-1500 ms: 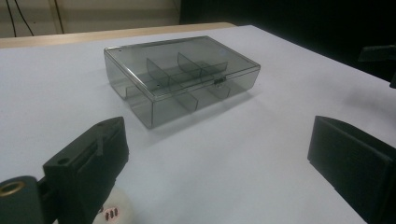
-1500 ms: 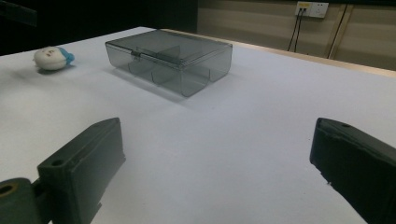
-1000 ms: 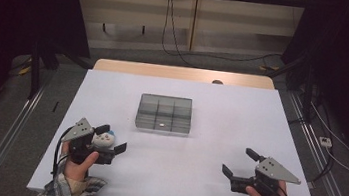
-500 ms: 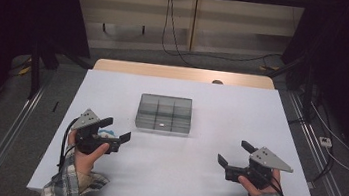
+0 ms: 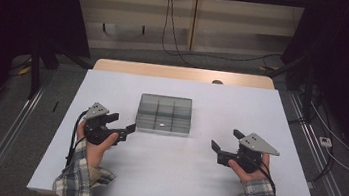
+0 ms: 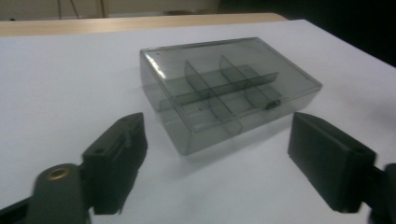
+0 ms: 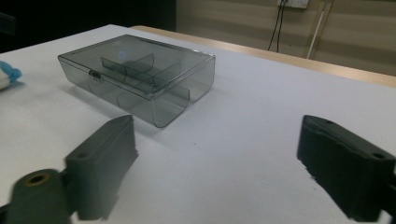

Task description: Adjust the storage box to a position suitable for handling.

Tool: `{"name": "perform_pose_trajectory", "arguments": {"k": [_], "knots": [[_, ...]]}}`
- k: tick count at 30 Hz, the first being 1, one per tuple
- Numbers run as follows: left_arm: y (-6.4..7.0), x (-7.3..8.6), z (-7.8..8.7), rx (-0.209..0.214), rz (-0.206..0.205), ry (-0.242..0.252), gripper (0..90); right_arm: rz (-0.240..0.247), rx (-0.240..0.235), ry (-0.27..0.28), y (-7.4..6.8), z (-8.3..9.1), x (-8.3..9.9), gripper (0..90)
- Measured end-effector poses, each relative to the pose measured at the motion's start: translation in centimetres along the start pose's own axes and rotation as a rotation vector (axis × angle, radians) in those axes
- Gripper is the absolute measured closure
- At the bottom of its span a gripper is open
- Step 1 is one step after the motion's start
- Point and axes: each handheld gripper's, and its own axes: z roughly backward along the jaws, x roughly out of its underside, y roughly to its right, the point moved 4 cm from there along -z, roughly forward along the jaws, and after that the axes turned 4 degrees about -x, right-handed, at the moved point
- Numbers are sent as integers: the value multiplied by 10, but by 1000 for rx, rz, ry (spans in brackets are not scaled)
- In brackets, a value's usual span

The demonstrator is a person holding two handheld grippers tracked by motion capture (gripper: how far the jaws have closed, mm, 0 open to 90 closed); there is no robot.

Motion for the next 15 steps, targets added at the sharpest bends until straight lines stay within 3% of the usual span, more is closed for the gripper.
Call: {"name": "perform_pose_trajectory", "arguments": {"k": [8, 15], "knots": [[-5, -7, -14, -44, 29, -14, 431, -4, 19, -17, -1, -20, -4, 276], [-17, -7, -33, -100, 55, -57, 593, 5, 18, -30, 1, -36, -8, 337]]}}
